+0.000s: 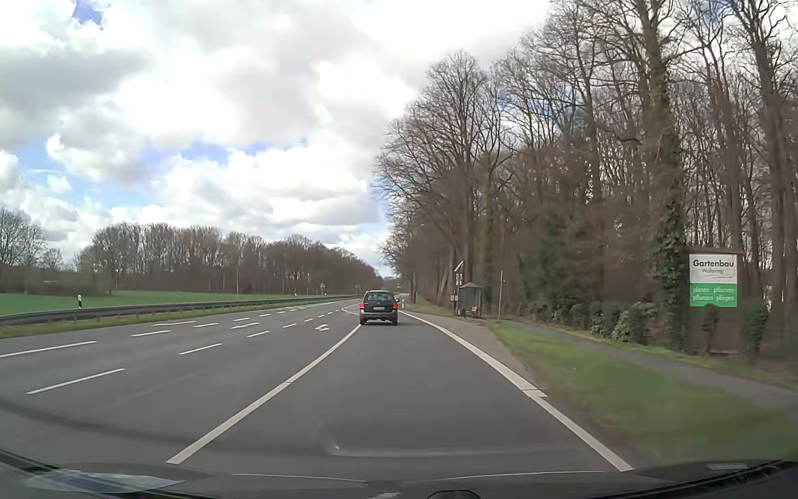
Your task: Follow the waypoints while adhering to traffic rules and regulations
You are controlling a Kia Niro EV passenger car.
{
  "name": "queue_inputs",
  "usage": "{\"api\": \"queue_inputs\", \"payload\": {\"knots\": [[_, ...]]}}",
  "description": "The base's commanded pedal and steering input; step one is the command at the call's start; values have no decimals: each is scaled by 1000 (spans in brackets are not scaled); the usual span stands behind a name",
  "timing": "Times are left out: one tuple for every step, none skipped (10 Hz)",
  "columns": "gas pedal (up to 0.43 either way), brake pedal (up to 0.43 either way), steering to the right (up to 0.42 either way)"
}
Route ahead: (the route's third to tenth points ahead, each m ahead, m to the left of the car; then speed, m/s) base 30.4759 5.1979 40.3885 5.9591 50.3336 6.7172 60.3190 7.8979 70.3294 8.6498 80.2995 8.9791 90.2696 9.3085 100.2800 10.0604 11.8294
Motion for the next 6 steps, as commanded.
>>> {"api": "queue_inputs", "payload": {"knots": [[260, 0, -17], [260, 0, -16], [260, 0, -12], [260, 0, -10], [260, 0, -10], [260, 0, -10]]}}
